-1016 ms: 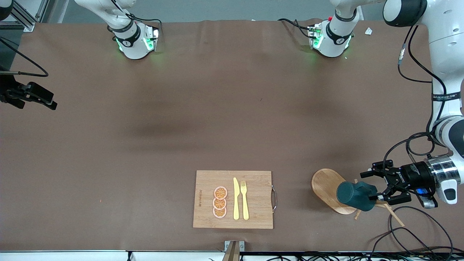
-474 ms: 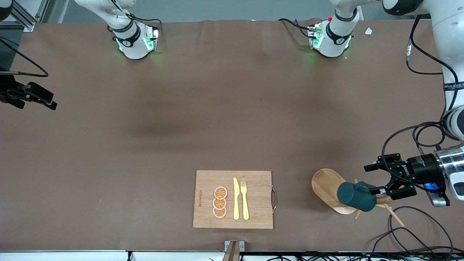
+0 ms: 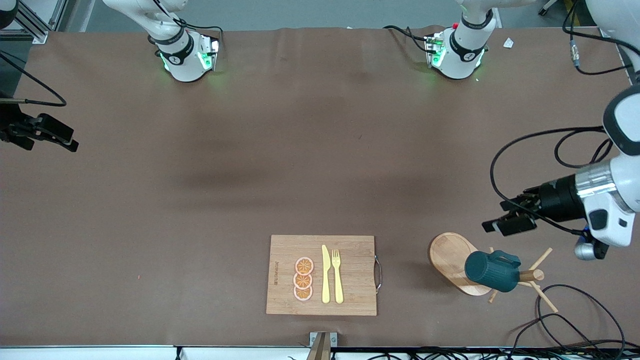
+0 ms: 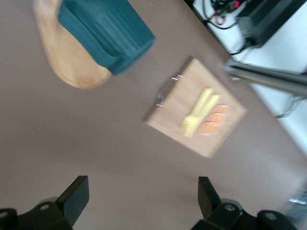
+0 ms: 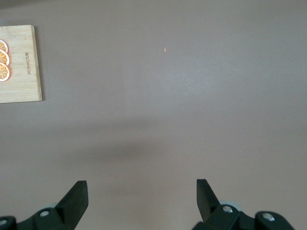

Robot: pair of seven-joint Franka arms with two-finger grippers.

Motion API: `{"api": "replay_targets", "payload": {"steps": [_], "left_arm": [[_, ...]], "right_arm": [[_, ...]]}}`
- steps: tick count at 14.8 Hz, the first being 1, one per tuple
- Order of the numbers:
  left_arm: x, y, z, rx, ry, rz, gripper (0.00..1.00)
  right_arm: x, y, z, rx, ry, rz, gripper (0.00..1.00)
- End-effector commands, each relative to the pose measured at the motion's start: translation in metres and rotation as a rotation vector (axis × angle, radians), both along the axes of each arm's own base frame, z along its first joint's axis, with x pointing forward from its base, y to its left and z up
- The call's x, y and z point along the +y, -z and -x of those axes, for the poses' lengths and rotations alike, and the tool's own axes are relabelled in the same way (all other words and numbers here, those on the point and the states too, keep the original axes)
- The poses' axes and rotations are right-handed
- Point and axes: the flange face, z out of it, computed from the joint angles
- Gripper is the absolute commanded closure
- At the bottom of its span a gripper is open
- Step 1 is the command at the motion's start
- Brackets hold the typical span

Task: Pass cup and hang on rack

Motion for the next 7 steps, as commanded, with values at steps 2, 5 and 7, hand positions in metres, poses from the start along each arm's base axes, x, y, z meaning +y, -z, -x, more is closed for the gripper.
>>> {"api": "replay_targets", "payload": {"steps": [2, 5, 7], "left_arm": [[0.006, -0.034, 0.028, -0.089, 0.295, -0.356, 0.0], [0.024, -0.058, 0.044, -0.093, 0.412, -0.437, 0.0], [0.033, -0.079, 0.056, -0.098, 0.427, -0.449, 0.0]], "right_arm": [[0.0, 0.001, 0.004, -0.008, 0.014, 0.012, 0.0], [-0.002, 0.001, 0.004, -0.008, 0.017, 0.012, 0.0], [-0.002, 0.001, 0.004, -0.008, 0.017, 0.012, 0.0]]}}
